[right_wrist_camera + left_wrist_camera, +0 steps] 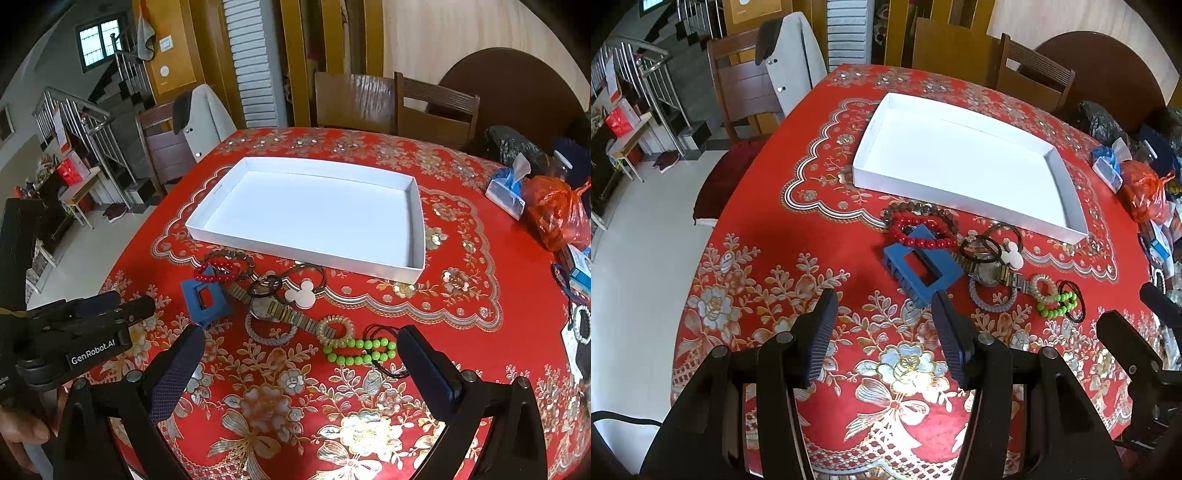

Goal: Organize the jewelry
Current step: 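Lower the open left tool around the blue hair claw clip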

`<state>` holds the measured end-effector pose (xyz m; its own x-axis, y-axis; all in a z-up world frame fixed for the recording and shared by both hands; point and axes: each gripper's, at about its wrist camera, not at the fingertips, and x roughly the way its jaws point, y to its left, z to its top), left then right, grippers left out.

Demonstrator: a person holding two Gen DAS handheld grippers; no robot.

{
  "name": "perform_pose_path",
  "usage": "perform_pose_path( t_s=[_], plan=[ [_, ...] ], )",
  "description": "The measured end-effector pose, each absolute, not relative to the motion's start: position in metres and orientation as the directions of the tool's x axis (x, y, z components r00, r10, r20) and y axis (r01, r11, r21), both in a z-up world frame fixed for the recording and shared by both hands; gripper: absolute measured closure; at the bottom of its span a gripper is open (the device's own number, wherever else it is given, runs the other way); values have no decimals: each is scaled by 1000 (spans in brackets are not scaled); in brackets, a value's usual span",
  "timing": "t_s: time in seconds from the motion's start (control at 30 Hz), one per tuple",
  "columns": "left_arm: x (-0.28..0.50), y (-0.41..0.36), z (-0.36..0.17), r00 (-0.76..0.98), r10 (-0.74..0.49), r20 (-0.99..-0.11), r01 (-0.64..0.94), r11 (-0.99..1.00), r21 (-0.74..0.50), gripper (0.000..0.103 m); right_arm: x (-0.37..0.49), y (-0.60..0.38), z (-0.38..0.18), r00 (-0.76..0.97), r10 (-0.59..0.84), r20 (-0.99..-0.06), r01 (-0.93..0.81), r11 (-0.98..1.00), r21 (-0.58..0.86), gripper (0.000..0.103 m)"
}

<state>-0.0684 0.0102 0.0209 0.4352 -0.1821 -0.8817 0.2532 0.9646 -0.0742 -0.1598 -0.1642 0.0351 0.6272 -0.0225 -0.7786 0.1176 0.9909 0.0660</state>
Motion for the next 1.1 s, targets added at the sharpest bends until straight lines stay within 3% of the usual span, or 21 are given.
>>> perform_pose_path(
  t_s=[0.8,1.1],
  plan=[
    [-48,18,-2,316,-266,-911,197,957,-211,51,-151,-175,22,594,-3,-804,130,987,92,0],
    [-46,7,-5,310,-249,-917,200,961,-193,51,-149,-185,20,580,10,-814,140,984,111,0]
  ],
)
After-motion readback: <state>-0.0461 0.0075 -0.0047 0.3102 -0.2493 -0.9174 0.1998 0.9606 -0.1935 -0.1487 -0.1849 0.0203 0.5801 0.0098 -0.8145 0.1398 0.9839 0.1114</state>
